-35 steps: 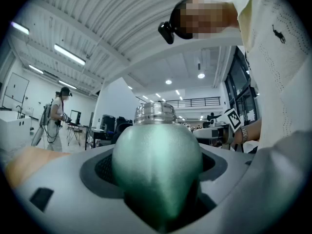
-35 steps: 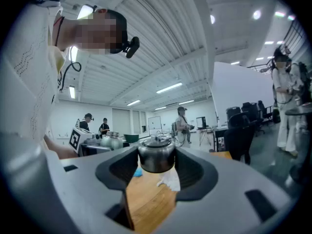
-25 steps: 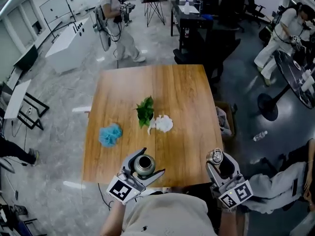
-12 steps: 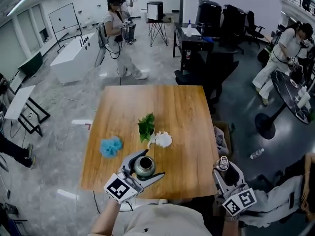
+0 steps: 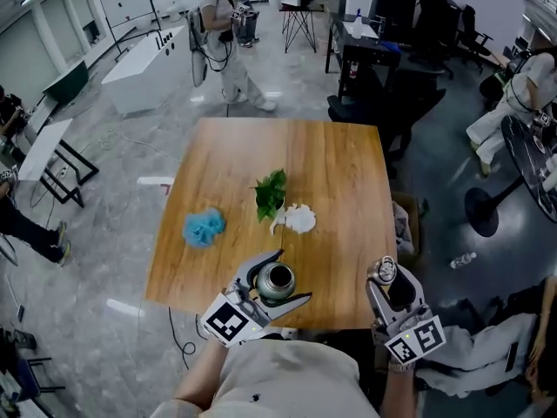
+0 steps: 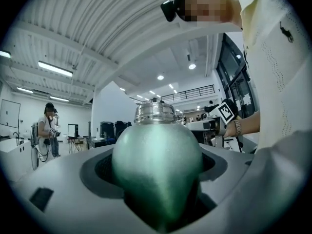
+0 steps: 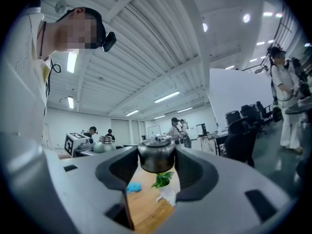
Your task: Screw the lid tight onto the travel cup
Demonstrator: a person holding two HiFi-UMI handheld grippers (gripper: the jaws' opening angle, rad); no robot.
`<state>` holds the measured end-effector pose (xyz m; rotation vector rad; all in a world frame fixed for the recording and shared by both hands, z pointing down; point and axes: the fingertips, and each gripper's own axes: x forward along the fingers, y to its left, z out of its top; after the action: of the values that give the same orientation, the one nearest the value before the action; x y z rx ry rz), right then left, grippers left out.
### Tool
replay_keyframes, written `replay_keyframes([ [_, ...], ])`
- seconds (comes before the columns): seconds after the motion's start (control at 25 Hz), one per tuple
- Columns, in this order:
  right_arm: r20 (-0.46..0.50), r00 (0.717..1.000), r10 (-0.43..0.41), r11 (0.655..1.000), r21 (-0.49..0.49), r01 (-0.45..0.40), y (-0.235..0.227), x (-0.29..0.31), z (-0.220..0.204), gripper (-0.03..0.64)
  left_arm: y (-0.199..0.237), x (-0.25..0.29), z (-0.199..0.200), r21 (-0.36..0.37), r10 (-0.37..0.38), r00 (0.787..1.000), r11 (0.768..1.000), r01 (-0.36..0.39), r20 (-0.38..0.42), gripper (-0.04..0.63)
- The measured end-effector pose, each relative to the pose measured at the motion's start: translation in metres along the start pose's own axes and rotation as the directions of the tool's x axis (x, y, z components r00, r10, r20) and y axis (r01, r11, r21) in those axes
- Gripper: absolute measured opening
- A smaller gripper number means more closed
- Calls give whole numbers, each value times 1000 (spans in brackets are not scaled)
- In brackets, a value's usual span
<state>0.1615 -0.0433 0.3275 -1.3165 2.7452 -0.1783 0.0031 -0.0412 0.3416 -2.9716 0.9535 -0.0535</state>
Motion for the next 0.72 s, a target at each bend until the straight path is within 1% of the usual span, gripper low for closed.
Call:
replay_keyframes([
  [0.08,-4,999,48,999,3,-48,9,7,-3,236,-4,3,-3,-9,-21,1000,1000,21,-1,405],
  [0.16,15,994,108,994,16,-108,22,12,1,236,-10,8,-7,-20,-45,999,999,45,-11,405],
  [0.32,59,973,222,974,25,-224,49,23,23,236,-25,20,-3,-22,-102,995,995,102,13,405],
  [0.52,98,922,376,925,18,-379,87,41,48,236,-38,32,2,51,-188,981,981,187,36,405],
  [0.6,82,903,421,906,12,-424,103,47,52,236,-44,32,5,82,-215,976,974,211,38,405],
  [0.72,25,886,464,886,2,-464,120,55,51,236,-46,29,9,104,-214,975,973,208,60,405],
])
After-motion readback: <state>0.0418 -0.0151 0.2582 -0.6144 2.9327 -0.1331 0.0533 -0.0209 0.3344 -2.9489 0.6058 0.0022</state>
